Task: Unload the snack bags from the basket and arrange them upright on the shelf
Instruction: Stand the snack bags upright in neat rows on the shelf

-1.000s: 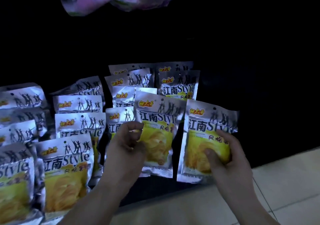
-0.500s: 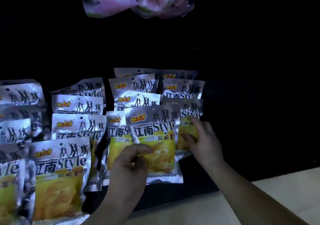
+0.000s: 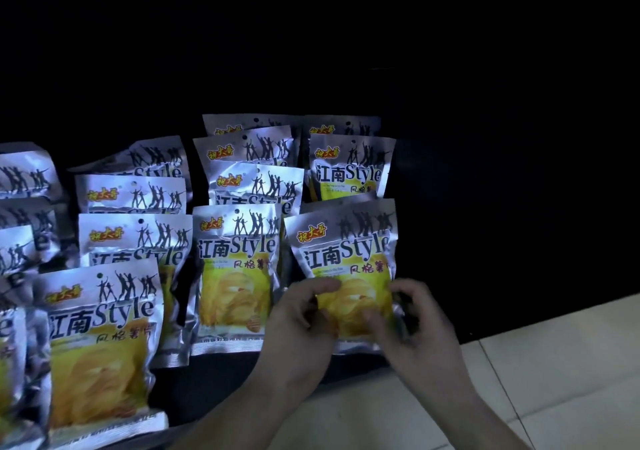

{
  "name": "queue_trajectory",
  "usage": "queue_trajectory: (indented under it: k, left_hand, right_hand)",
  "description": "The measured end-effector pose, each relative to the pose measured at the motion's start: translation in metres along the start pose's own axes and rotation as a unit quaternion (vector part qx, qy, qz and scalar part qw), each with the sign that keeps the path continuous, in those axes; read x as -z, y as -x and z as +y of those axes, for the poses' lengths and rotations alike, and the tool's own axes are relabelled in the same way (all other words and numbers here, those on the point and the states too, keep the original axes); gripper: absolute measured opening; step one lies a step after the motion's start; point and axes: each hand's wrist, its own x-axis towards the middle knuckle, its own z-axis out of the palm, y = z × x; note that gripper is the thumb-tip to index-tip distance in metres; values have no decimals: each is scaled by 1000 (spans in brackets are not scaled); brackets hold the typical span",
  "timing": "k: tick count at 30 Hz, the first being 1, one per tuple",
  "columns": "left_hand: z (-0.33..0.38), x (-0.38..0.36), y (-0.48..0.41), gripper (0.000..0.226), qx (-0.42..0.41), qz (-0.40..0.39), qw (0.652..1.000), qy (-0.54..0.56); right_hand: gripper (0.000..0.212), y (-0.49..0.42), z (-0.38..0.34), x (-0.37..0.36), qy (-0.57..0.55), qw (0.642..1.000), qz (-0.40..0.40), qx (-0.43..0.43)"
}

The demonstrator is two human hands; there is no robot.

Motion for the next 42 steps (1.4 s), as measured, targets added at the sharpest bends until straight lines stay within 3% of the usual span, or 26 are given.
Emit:
queue_trajectory:
  k: [4, 8, 11, 15, 19, 24, 27, 30, 37, 40, 42]
  left_hand:
    - [-1, -19, -4, 50, 39, -58, 998, -1]
    - [-8, -19, -9, 44, 68, -27, 997, -21]
    - [-10, -14, -14, 35, 46, 18, 996, -69]
    - [-2, -19, -21, 32, 86, -30, 995, -50]
    - [5, -15, -31, 31, 110, -18, 994, -15]
    - [-2, -10, -51, 38, 125, -16, 991, -38]
    - [-4, -11, -56, 45, 111, -12, 993, -40]
    - [-3, -12, -59, 57, 81, -73, 994, -4]
    - [21, -8, -80, 80, 7, -120, 992, -32]
    - [26, -6, -86, 74, -7, -103, 994, -35]
    - [24, -4, -83, 68, -18, -40, 997, -56]
  right_hand:
    - [64, 2, 29, 6, 134, 991, -21, -22]
    - [67, -11, 35, 10, 193, 980, -33, -47]
    - [78, -13, 32, 7, 257, 965, -38, -18]
    - [111, -9, 23, -4, 356, 929, -77, 66]
    - [98, -12, 23, -4, 299, 946, -107, 69]
    - [47, -16, 25, -1, 160, 983, -52, 78]
    - [59, -27, 28, -5, 180, 978, -58, 88]
    - [76, -32, 27, -6, 202, 973, -79, 78]
    - [74, -31, 27, -12, 207, 976, -38, 60]
    - [75, -39, 25, -20, 242, 969, -33, 46]
    - [76, -44, 25, -27, 266, 963, -21, 49]
